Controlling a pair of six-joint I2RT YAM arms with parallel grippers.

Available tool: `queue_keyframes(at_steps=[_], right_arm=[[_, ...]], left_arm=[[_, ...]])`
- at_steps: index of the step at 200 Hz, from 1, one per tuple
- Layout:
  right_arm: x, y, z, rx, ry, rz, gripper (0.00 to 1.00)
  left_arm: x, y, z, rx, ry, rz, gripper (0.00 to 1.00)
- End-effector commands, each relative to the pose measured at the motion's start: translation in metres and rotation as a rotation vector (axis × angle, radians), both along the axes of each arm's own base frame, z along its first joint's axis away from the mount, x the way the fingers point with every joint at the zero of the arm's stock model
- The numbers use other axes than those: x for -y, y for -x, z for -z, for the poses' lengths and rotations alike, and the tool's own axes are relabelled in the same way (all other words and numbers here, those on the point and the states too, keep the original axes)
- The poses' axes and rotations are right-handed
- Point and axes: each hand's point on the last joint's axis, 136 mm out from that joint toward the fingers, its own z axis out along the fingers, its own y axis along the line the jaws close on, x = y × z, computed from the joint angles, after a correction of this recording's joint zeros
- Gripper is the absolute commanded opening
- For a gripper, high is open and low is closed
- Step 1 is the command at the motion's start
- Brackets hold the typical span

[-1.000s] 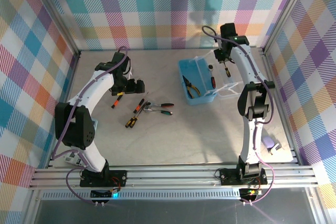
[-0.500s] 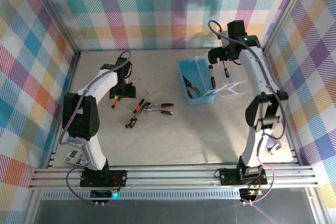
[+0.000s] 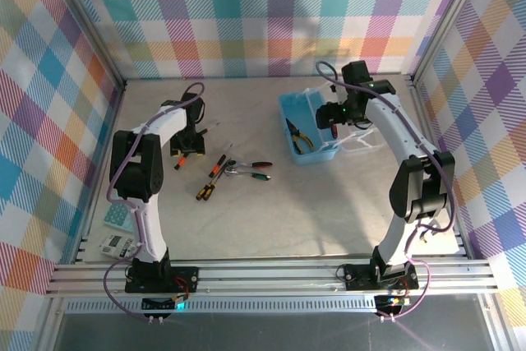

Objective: Pack the tool kit

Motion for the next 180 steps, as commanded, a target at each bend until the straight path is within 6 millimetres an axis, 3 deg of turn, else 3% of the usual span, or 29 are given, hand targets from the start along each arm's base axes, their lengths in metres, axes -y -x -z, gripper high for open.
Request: queue_keyframes(at_steps=[1,76,109,155,180], right_arm=[[0.016,0.006,-0.013,0.022,0.052,0.061,0.99],[0.016,0.005,-0.019,0.033,0.048,0.059,0.99],[0.018,0.009,-0.020,0.033,0.057,0.062,0.99],[0.021,0.012,-0.022,0.036,0.057,0.064,0.99],[0.020,0.014,-0.026,0.040,0.053,0.062,0.99]], left_arm=[[-0.008,-0.008,0.004,-0.009,-0.012,0.008,0.60],[-0.006,-0.006,0.026,-0.075,0.034,0.024,0.37],[0.001,-0.001,0.030,-0.098,0.069,0.030,0.20],[0.004,0.006,0.018,-0.103,0.083,0.036,0.00],[0.011,0.013,-0.001,-0.091,0.115,0.045,0.00]])
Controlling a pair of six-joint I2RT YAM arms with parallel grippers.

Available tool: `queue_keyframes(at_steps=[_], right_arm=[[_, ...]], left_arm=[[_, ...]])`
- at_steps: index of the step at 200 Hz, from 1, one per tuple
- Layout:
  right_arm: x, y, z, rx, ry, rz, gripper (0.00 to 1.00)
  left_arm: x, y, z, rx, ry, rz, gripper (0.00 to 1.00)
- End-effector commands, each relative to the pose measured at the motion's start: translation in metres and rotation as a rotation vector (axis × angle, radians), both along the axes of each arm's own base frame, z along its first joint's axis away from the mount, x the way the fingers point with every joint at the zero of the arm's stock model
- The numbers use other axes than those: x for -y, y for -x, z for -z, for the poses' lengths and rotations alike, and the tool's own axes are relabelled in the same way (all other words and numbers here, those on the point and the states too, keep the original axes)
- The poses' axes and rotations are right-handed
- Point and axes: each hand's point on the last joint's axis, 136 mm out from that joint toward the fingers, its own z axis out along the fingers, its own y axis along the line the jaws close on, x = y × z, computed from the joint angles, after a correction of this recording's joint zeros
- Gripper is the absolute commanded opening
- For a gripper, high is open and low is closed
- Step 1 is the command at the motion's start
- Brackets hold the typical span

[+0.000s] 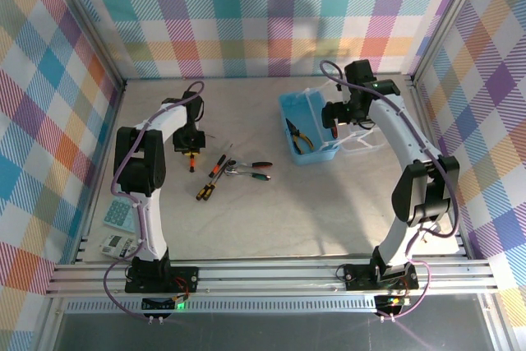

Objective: Pack the tool kit

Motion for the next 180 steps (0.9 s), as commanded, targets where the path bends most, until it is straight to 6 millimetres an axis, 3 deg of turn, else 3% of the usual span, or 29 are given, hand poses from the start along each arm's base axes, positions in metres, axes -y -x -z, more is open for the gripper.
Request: queue_keyframes(at_steps=[1,56,71,84,101,117,148,180], right_arm=[[0.005,0.009,-0.013,0.013,-0.003,0.013,0.99],[-0.011,0.014,-0.033,0.049,-0.098,-0.040,0.99],[-0.026,0.017,-0.046,0.075,-0.183,-0.083,0.99],[-0.042,0.020,-0.060,0.102,-0.279,-0.121,0.99],[-0.069,0.025,-0.084,0.137,-0.451,-0.186,0.99],[-0.097,0.031,-0.106,0.162,-0.625,-0.258,1.00],[-0.135,0.038,-0.124,0.166,-0.778,-0.341,0.90],[-0.169,0.045,-0.125,0.138,-0.814,-0.423,0.81]], left_arm=[[0.001,0.022,-0.015,-0.053,0.026,0.003,0.00],[0.029,0.028,-0.092,0.076,0.194,0.018,0.00],[0.052,0.023,-0.122,0.155,0.337,0.024,0.00],[0.085,0.016,-0.152,0.230,0.544,0.035,0.00],[0.128,0.003,-0.194,0.322,0.861,0.035,0.00],[0.155,-0.008,-0.227,0.390,1.046,0.045,0.00],[0.195,-0.019,-0.272,0.461,1.258,0.098,0.00],[0.227,-0.019,-0.290,0.454,1.377,0.145,0.00]])
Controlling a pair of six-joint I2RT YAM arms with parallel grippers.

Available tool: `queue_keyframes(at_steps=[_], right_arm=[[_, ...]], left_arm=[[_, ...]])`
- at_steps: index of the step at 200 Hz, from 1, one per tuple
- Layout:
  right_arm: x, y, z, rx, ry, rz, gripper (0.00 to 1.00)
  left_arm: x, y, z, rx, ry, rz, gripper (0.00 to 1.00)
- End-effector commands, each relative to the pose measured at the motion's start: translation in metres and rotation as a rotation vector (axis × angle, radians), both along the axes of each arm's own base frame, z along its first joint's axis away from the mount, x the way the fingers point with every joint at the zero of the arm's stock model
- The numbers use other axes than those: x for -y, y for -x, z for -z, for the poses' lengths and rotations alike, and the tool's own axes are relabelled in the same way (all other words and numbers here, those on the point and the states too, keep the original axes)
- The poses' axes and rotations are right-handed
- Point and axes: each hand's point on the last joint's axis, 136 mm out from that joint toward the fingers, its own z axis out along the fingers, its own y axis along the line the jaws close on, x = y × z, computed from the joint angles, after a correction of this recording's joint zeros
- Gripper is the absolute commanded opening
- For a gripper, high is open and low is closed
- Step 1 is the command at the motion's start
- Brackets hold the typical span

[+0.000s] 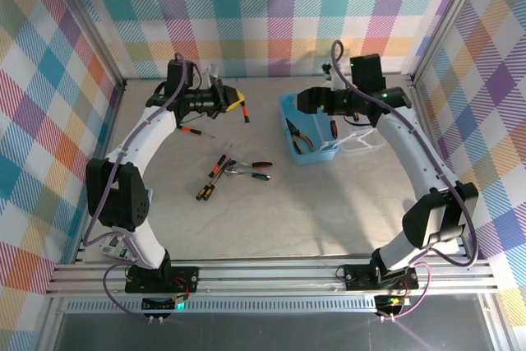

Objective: Pack the tool kit

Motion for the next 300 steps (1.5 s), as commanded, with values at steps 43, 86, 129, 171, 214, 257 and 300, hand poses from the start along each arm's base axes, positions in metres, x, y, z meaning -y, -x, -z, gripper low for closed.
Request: queue_keyframes(at_steps=[43,86,129,171,214,257,300], right_arm=[[-0.060,0.005,-0.006,-0.017,-0.107,-0.169,0.74],[-0.073,0.002,-0.003,-0.038,-0.116,-0.191,0.63],[-0.086,0.000,0.005,-0.070,-0.120,-0.214,0.50],[-0.093,0.000,0.012,-0.092,-0.111,-0.219,0.33],[-0.075,-0.007,0.015,-0.064,-0.027,-0.145,0.00],[0.034,-0.035,0.036,-0.042,0.262,0.100,0.00],[0.172,-0.058,0.086,-0.113,0.748,0.346,0.00]], left_arm=[[0.059,0.007,-0.038,0.046,0.222,0.154,0.00],[0.072,0.014,-0.033,0.037,0.213,0.181,0.00],[0.079,0.019,-0.033,0.036,0.215,0.207,0.00],[0.080,0.019,-0.032,0.034,0.217,0.214,0.00],[0.078,0.024,-0.023,0.041,0.185,0.248,0.29],[-0.026,0.019,0.047,-0.054,-0.425,0.042,1.00],[-0.114,0.031,0.102,-0.176,-0.885,-0.041,1.00]])
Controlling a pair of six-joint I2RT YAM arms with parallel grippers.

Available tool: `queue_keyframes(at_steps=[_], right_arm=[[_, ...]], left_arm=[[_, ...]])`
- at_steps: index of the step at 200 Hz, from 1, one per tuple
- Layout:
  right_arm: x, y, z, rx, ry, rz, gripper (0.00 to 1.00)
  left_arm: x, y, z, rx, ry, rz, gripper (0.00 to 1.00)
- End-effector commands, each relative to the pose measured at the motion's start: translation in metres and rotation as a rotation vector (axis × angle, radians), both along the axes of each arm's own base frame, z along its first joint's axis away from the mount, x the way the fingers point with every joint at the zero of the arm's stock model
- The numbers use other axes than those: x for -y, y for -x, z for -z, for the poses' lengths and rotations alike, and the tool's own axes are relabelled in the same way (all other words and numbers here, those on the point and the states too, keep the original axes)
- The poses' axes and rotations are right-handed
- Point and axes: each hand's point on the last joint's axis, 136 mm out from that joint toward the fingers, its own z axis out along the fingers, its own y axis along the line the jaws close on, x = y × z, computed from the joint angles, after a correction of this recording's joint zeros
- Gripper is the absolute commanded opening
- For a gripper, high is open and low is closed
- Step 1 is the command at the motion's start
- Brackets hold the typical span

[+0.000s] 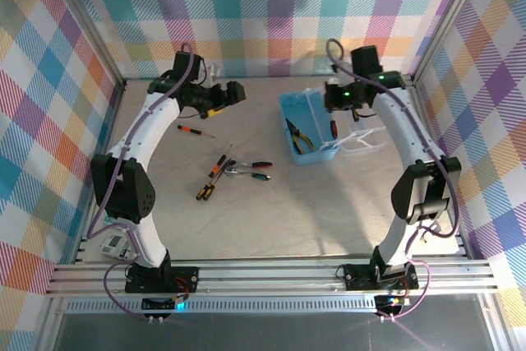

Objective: Pack the tool kit

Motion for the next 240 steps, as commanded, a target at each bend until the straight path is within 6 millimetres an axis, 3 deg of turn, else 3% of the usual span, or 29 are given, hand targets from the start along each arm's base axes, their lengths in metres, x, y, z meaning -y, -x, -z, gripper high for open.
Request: queue_keyframes(at_steps=[1,28,40,95,147,193,240], right_arm=[[0.078,0.005,0.021,-0.061,0.340,0.095,0.00],[0.127,-0.006,0.051,-0.116,0.402,0.173,0.00],[0.139,-0.010,0.061,-0.132,0.409,0.191,0.00],[0.142,-0.031,0.073,-0.118,0.428,0.150,0.00],[0.151,-0.036,0.089,-0.146,0.494,0.136,0.00],[0.151,-0.037,0.086,-0.141,0.503,0.129,0.20],[0.136,-0.033,0.048,-0.075,0.423,0.128,0.53]], left_arm=[[-0.064,0.040,0.059,-0.181,-0.392,-0.006,1.00],[-0.072,0.050,0.078,-0.224,-0.429,-0.012,1.00],[-0.071,0.054,0.083,-0.234,-0.420,-0.010,1.00],[-0.068,0.065,0.097,-0.265,-0.403,0.013,1.00],[-0.068,0.068,0.098,-0.271,-0.399,0.021,1.00],[-0.068,0.070,0.101,-0.281,-0.402,0.023,1.00],[-0.062,0.076,0.105,-0.277,-0.454,0.062,1.00]])
